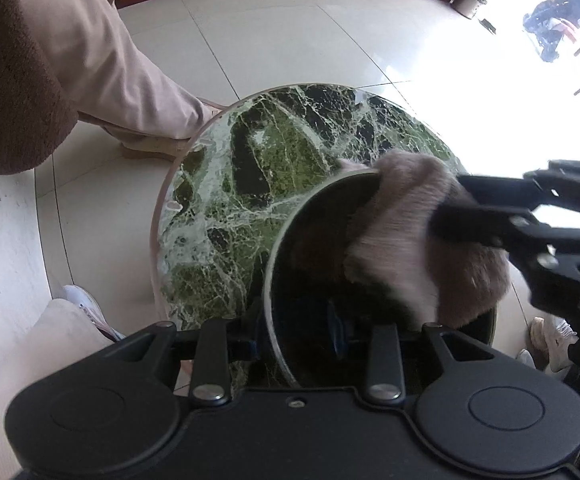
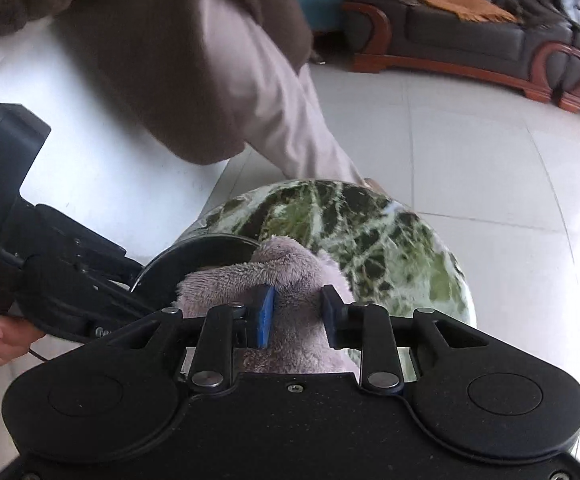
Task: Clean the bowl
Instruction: 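Rub the towel around the bowl interior with the right gripper while the left gripper holds the rim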
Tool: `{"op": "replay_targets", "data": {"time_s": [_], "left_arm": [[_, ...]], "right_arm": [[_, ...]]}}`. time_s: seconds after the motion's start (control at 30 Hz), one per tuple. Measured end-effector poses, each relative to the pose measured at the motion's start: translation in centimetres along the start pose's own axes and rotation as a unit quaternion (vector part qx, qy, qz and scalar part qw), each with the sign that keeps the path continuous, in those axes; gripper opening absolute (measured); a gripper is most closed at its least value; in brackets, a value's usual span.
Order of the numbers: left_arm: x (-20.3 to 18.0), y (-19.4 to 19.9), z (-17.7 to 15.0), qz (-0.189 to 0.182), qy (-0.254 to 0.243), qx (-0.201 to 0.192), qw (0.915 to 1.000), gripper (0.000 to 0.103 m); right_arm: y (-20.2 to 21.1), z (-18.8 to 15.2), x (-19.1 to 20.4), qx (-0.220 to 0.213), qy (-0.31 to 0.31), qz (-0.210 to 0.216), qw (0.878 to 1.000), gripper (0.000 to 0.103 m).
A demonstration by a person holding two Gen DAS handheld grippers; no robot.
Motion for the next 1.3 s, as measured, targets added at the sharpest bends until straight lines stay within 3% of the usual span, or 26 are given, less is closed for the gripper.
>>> {"op": "replay_targets", "data": {"time_s": [0.17,0.43,0.6,0.83,1.13,1.3], "left_arm": [[-0.2,0.0,-0.2,0.006,0.007,-0.004,0.9999,0.032],[-0.5,0.0,-0.7,0.011,0.008,-0.012,0.9998,0.032],[-0.7,0.0,-0.6,0.017,-0.013,-0.007,0.9997,0.033],[-0.7,0.0,-0.7,0.021,-0.017,-0.006,0.9996,0.033],[-0.7,-0.1,-0.7,0.02,-0.015,-0.012,0.9996,0.033],[-0.7,-0.1,-0.7,0.023,-0.022,-0.008,0.9995,0.034]], "right_arm": [[-0.9,-0.7,0.0,0.005,0.005,-0.004,1.0,0.021],[0.8,-5.2,-0.4,-0.001,-0.092,0.014,0.996,0.021],[0.3,-3.9,-0.1,0.005,-0.052,-0.008,0.999,0.021],[-1.5,0.3,1.3,0.009,0.058,-0.028,0.998,0.022],[-0.1,-3.6,0.6,0.02,-0.007,-0.026,0.999,0.021],[-1.0,-1.3,0.6,0.015,0.011,-0.029,0.999,0.021]]}}
Point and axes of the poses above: each gripper's, at about its wrist camera, not at the fingertips, and y roughly against the way its jaws point, x to its left, z to its top, the point moved 8 cm from there along -y, roughly the way its jaws point, and after that the axes turned 7 degrees about x, right-handed, at the moved point
